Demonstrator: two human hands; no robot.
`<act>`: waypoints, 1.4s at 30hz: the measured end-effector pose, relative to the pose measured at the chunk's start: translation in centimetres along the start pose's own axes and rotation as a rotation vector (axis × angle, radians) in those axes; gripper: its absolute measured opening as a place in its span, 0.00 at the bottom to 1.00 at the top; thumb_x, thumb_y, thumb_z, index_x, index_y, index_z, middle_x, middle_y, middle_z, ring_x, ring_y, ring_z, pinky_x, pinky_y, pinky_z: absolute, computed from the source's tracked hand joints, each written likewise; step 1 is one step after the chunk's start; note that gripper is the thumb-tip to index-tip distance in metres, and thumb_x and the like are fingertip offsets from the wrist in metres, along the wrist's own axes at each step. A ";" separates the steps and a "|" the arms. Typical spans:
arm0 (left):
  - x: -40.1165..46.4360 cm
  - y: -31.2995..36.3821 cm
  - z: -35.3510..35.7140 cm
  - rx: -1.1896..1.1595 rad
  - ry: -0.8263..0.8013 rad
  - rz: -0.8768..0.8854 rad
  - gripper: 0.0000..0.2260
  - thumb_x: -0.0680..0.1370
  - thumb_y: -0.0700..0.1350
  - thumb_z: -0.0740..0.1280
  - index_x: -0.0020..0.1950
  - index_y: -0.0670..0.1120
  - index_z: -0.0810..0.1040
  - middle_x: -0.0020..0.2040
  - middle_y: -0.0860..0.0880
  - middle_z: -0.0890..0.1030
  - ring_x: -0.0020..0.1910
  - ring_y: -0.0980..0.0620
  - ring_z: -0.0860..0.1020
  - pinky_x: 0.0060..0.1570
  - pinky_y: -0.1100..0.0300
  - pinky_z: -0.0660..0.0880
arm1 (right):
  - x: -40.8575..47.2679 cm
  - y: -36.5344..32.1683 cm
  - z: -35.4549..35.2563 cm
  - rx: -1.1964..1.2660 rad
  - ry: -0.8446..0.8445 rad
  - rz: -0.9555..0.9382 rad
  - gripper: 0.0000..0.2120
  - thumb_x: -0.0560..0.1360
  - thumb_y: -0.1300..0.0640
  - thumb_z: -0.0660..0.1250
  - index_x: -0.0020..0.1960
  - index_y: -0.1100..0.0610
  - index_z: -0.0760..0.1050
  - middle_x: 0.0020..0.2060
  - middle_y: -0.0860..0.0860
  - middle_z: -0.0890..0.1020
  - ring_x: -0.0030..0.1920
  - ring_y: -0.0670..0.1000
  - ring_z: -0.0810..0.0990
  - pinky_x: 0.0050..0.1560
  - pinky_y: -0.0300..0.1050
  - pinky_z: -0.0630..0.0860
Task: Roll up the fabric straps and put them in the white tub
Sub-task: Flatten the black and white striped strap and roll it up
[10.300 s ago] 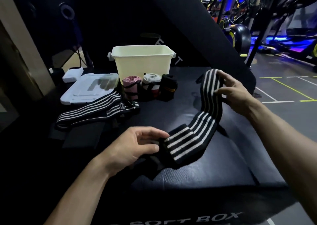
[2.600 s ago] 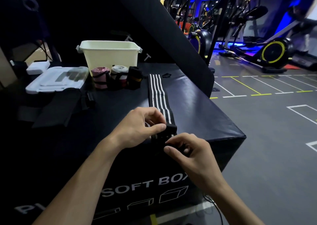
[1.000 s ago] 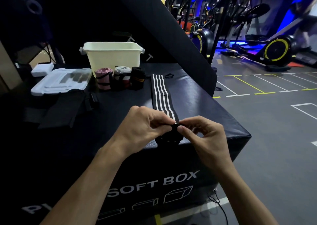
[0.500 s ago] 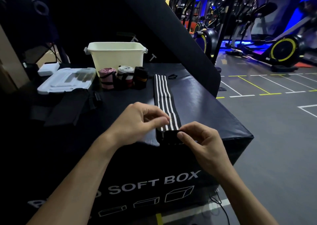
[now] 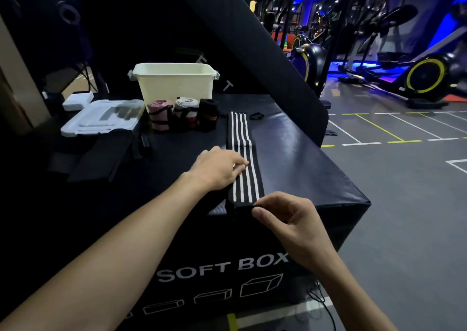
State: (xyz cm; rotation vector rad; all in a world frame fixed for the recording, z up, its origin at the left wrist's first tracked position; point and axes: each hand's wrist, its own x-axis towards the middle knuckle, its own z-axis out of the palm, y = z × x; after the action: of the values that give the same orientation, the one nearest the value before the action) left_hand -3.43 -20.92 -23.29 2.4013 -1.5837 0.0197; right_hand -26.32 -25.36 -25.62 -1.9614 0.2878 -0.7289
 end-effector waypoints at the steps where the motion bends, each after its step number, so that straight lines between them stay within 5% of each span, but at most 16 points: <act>1: 0.5 0.3 0.1 -0.031 0.030 -0.039 0.11 0.84 0.55 0.62 0.62 0.61 0.81 0.62 0.57 0.80 0.64 0.47 0.74 0.61 0.48 0.71 | 0.0 0.0 -0.1 0.007 0.005 0.003 0.01 0.75 0.59 0.75 0.45 0.55 0.84 0.38 0.49 0.87 0.40 0.48 0.86 0.44 0.40 0.80; 6: 3.9 1.2 0.4 -0.190 0.098 -0.281 0.03 0.80 0.52 0.70 0.46 0.59 0.82 0.56 0.52 0.81 0.61 0.45 0.77 0.54 0.50 0.71 | -0.2 0.3 -0.5 0.036 0.006 0.027 0.02 0.75 0.59 0.76 0.44 0.54 0.84 0.38 0.49 0.87 0.39 0.47 0.86 0.43 0.38 0.78; 11: 6.2 0.9 -0.1 -0.202 0.104 -0.423 0.04 0.77 0.53 0.74 0.47 0.56 0.82 0.55 0.51 0.83 0.59 0.45 0.81 0.51 0.54 0.71 | 0.0 0.6 -0.8 0.079 -0.013 0.052 0.02 0.75 0.60 0.76 0.45 0.55 0.84 0.38 0.50 0.87 0.40 0.47 0.86 0.43 0.38 0.79; 13: 6.9 0.7 -0.5 -0.206 0.070 -0.470 0.09 0.75 0.55 0.76 0.50 0.54 0.81 0.57 0.50 0.81 0.61 0.43 0.80 0.54 0.52 0.72 | 0.0 0.6 -0.9 0.089 -0.035 0.046 0.02 0.75 0.60 0.75 0.45 0.55 0.84 0.38 0.50 0.87 0.40 0.47 0.86 0.44 0.39 0.79; 16: 7.9 0.1 -1.4 -0.137 -0.043 -0.574 0.32 0.69 0.63 0.79 0.64 0.44 0.77 0.65 0.44 0.79 0.65 0.40 0.78 0.61 0.49 0.76 | -0.1 0.6 -1.2 0.098 -0.076 0.036 0.00 0.76 0.60 0.75 0.46 0.57 0.84 0.39 0.51 0.87 0.41 0.48 0.87 0.44 0.41 0.80; 18: 8.4 -0.2 -2.1 -0.146 -0.128 -0.620 0.38 0.66 0.66 0.79 0.62 0.39 0.76 0.59 0.42 0.81 0.60 0.41 0.80 0.60 0.50 0.77 | 0.0 0.6 -1.4 0.079 -0.093 0.031 0.01 0.76 0.60 0.75 0.47 0.57 0.84 0.39 0.51 0.87 0.42 0.49 0.86 0.44 0.43 0.82; 22: 9.0 -1.0 -2.5 -0.284 -0.253 -0.634 0.25 0.69 0.61 0.79 0.39 0.41 0.74 0.39 0.45 0.78 0.39 0.46 0.77 0.41 0.55 0.74 | 0.3 0.4 -2.2 0.063 -0.110 0.022 0.01 0.76 0.59 0.75 0.46 0.56 0.84 0.39 0.51 0.86 0.41 0.49 0.86 0.46 0.51 0.83; 26: 9.7 -1.8 -2.4 -0.430 -0.328 -0.669 0.19 0.73 0.55 0.78 0.34 0.46 0.74 0.32 0.51 0.75 0.23 0.56 0.69 0.22 0.66 0.67 | 0.8 0.4 -3.0 0.043 -0.111 -0.034 0.01 0.76 0.58 0.75 0.46 0.55 0.84 0.40 0.49 0.86 0.42 0.50 0.86 0.46 0.52 0.83; 28: 10.6 -1.7 -2.0 -0.487 -0.238 -0.641 0.17 0.77 0.50 0.76 0.35 0.46 0.74 0.30 0.51 0.75 0.17 0.59 0.67 0.18 0.70 0.63 | 0.9 0.4 -3.1 0.027 -0.068 -0.096 0.01 0.76 0.57 0.75 0.47 0.54 0.84 0.40 0.48 0.86 0.41 0.50 0.86 0.44 0.49 0.82; 35: 14.7 -0.5 -0.2 -0.534 0.169 -0.672 0.13 0.78 0.50 0.74 0.41 0.41 0.86 0.33 0.48 0.86 0.23 0.54 0.77 0.27 0.60 0.76 | 2.2 2.6 -2.9 -0.082 0.122 -0.133 0.01 0.75 0.57 0.75 0.47 0.54 0.85 0.41 0.43 0.87 0.43 0.45 0.86 0.43 0.38 0.81; 42: 15.3 -1.2 1.2 -0.449 0.137 -0.657 0.11 0.77 0.49 0.74 0.42 0.42 0.86 0.34 0.50 0.86 0.25 0.55 0.77 0.29 0.62 0.76 | 3.6 4.6 -2.7 -0.045 0.071 -0.098 0.01 0.76 0.59 0.75 0.47 0.54 0.84 0.39 0.45 0.86 0.41 0.46 0.85 0.45 0.41 0.80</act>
State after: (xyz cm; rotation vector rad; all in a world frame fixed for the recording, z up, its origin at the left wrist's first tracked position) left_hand 3.65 -34.53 -22.37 2.3574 -0.5992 -0.2608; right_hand -24.65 -31.31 -27.37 -2.0060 0.2538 -0.8632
